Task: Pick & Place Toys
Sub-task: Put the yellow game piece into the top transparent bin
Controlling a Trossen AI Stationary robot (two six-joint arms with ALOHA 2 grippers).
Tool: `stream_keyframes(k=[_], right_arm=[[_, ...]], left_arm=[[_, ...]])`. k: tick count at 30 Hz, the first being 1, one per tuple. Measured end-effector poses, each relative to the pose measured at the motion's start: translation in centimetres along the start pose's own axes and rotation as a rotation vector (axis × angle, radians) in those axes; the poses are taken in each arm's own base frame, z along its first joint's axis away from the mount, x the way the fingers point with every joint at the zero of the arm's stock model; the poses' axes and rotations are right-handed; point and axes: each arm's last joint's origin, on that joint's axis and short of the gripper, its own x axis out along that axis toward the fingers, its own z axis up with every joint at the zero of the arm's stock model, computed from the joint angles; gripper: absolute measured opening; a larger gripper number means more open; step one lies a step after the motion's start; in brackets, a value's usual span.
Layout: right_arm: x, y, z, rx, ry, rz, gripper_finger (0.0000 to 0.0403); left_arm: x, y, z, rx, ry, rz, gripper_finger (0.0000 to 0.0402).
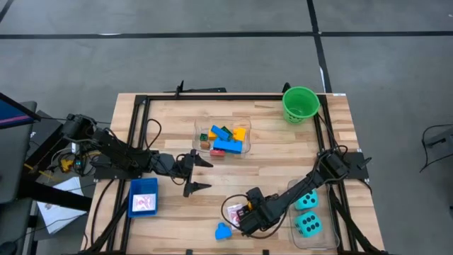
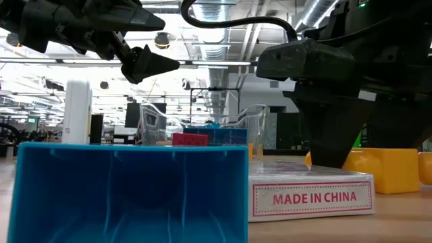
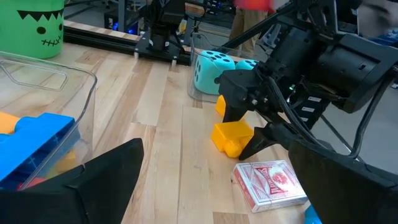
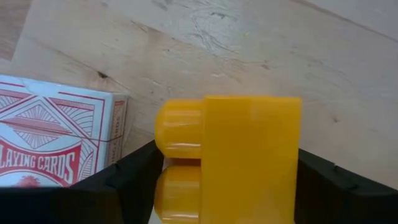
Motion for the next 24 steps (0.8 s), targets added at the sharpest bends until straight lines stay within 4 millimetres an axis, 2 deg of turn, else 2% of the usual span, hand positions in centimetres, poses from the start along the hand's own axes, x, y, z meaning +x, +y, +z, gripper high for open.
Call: stream_keyframes(k=[3,14,24], right_arm=[[0.0,0.0,0.0,-0.001,0.0,0.002,0.0261],[-0.3,0.0,0.1,-0.006,-0.005,0.011,0.0261],[-3.0,-0.5,1.9,-0.028,-0.143,0.061,0.0261]], left_arm=[[0.0,0.0,0.0,0.0,0.0,0.0,0.0398],[0.0,0.0,0.0,0.0,0.0,-0.001,0.0398],[0.0,0.0,0.0,-0.002,0.001,-0.001,0.0398]])
